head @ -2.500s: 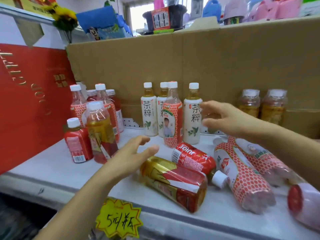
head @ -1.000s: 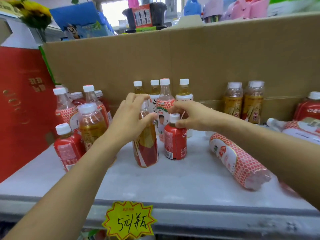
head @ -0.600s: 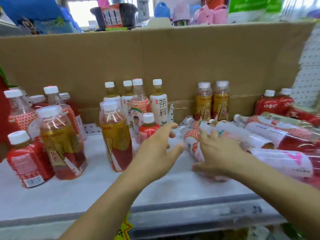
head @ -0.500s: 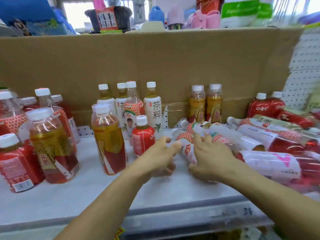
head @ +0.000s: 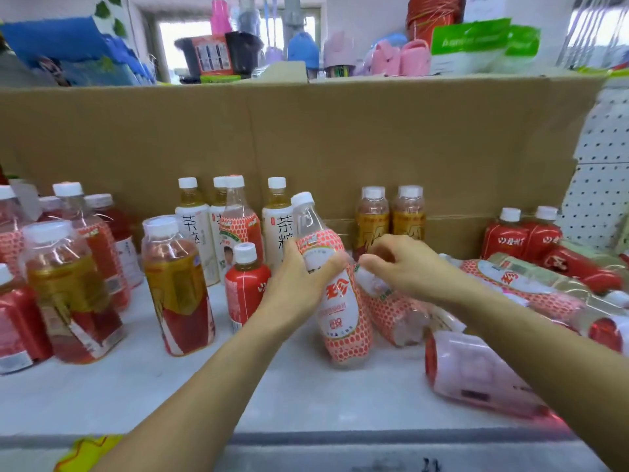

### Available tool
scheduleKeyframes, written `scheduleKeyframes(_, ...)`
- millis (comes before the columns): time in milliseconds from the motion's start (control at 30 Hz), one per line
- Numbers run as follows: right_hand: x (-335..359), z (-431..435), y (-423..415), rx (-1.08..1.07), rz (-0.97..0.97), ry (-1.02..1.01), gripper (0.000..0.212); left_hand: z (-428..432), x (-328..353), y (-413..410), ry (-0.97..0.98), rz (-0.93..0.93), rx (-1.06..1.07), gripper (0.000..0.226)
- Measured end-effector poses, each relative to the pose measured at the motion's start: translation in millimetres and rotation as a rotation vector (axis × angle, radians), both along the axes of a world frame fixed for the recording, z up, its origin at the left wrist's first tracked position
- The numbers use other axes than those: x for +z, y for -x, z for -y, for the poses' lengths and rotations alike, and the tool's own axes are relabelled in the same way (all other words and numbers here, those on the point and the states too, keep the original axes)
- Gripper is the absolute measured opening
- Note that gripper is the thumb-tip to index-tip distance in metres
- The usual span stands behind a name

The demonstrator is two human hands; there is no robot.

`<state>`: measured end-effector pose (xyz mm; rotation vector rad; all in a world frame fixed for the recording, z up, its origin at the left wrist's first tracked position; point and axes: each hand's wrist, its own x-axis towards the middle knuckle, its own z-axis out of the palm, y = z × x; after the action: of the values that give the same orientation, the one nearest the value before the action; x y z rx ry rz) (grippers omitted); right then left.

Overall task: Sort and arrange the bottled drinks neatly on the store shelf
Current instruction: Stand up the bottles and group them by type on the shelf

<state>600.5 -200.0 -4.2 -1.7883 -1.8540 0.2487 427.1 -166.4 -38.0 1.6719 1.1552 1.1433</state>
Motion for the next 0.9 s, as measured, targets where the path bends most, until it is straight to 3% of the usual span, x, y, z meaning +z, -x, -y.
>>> scheduleKeyframes(100, 1, -26, -9, -0.052, 0.079, 0.235, 0.027, 4, 4, -1, -0.137, -0.185, 0.09, 0.076)
scheduleKeyframes(200, -5, -41, 4, -0.029, 0.223, 0.341, 0.029, 7, 4, -2, -0.252, -0.301, 0.148, 0.082)
scheduleKeyframes(267, -4, -42, 18, 0.027, 0.264, 0.415, 0.025, 7, 3, -3, -0.293, -0.346, 0.169, 0.084)
scheduleKeyframes(367, -2, -42, 31, 0.075, 0.262, 0.475, 0.041, 5, 3, -1, -0.303, -0.345, 0.196, 0.085)
scheduleKeyframes(467, -4, -44, 26, 0.046, 0.128, 0.489, 0.045, 0, 0, 3, -0.293, -0.312, 0.181, 0.083)
scheduleKeyframes(533, -7, -50, 18, -0.002, -0.119, 0.455, 0.043, -3, 0, 4, -0.295, -0.301, 0.168, 0.083)
scheduleKeyframes(633, -4, -62, 4, 0.004, -0.443, 0.29, 0.055, -8, -1, 3, -0.317, -0.309, 0.17, 0.083)
scheduleKeyframes(767, 3, -65, 0, 0.076, -0.554, 0.044, 0.064, -18, -3, 0, -0.324, -0.338, 0.214, 0.083)
scheduleKeyframes(900, -3, -61, 1, 0.104, -0.57, -0.029, 0.064, -29, -1, -3, -0.313, -0.381, 0.254, 0.086)
